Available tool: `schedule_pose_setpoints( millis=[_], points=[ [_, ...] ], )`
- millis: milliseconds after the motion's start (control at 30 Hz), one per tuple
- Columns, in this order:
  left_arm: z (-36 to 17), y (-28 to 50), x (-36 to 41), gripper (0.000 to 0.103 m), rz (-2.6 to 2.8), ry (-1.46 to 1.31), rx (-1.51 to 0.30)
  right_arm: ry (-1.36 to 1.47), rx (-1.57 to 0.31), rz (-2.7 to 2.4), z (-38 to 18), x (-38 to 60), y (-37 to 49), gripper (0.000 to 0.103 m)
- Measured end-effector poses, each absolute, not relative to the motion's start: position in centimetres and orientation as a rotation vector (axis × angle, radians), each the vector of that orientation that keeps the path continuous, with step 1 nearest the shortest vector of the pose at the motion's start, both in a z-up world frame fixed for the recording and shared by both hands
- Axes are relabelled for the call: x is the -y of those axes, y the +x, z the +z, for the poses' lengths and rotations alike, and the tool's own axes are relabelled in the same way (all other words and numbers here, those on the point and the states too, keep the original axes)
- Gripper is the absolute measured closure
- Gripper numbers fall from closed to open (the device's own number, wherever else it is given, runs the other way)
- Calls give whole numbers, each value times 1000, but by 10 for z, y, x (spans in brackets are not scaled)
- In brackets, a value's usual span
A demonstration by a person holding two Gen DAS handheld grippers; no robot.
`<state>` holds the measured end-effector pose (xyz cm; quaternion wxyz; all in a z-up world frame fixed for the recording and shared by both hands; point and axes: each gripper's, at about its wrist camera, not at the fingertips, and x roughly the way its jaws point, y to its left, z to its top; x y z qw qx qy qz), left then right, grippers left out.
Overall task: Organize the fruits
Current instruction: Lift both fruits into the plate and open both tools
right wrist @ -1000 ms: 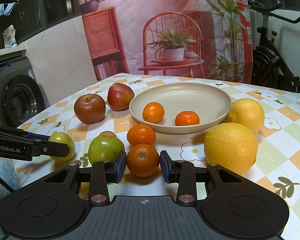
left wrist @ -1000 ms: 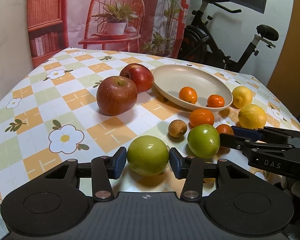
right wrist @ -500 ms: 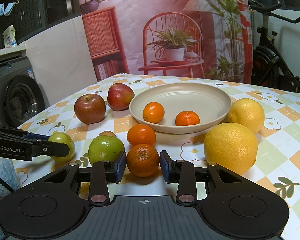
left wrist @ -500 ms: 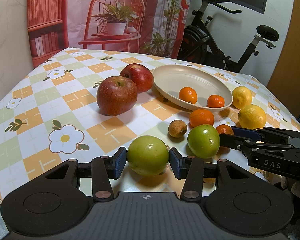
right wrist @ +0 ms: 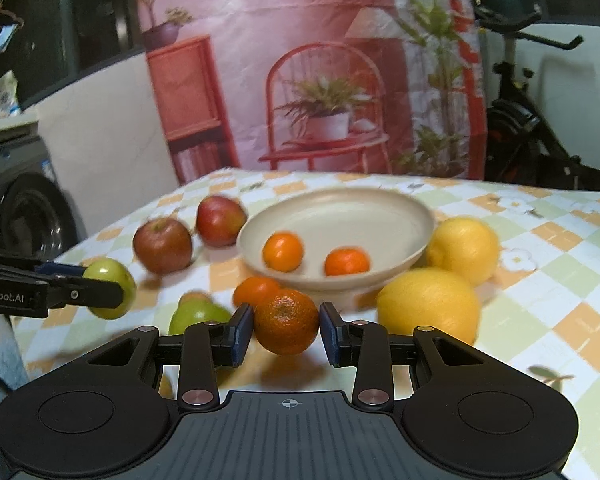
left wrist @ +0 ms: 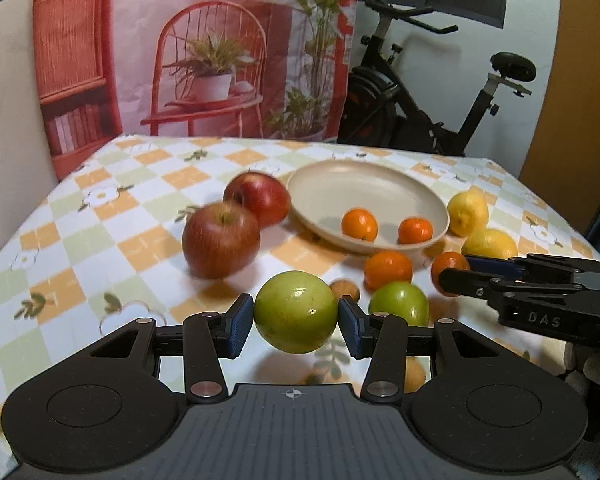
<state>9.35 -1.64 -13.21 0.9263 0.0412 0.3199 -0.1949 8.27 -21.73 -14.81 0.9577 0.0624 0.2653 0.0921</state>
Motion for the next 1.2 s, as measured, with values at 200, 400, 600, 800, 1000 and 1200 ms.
schedule_pose_setpoints(
  millis=[200,400,600,800,1000,1200],
  points=[
    [-110,114,28,54,-422,103,-601,115,-488,164,-125,232,95,70],
    [-90,138,47,54,-465,119,-560,71,-484,134,-105,248,124,70],
    [-90,180,72,54,-490,130,-592,13,-547,108,-98,257,169,70],
    [-100,228,95,54,-487,166,-656,-35,-627,93,-94,263,216,70],
    [-112,261,107,54,-492,198,-703,-68,-711,89,-102,271,259,70],
    [-130,283,109,54,-499,216,-765,-86,-790,121,-117,272,284,70]
  ],
)
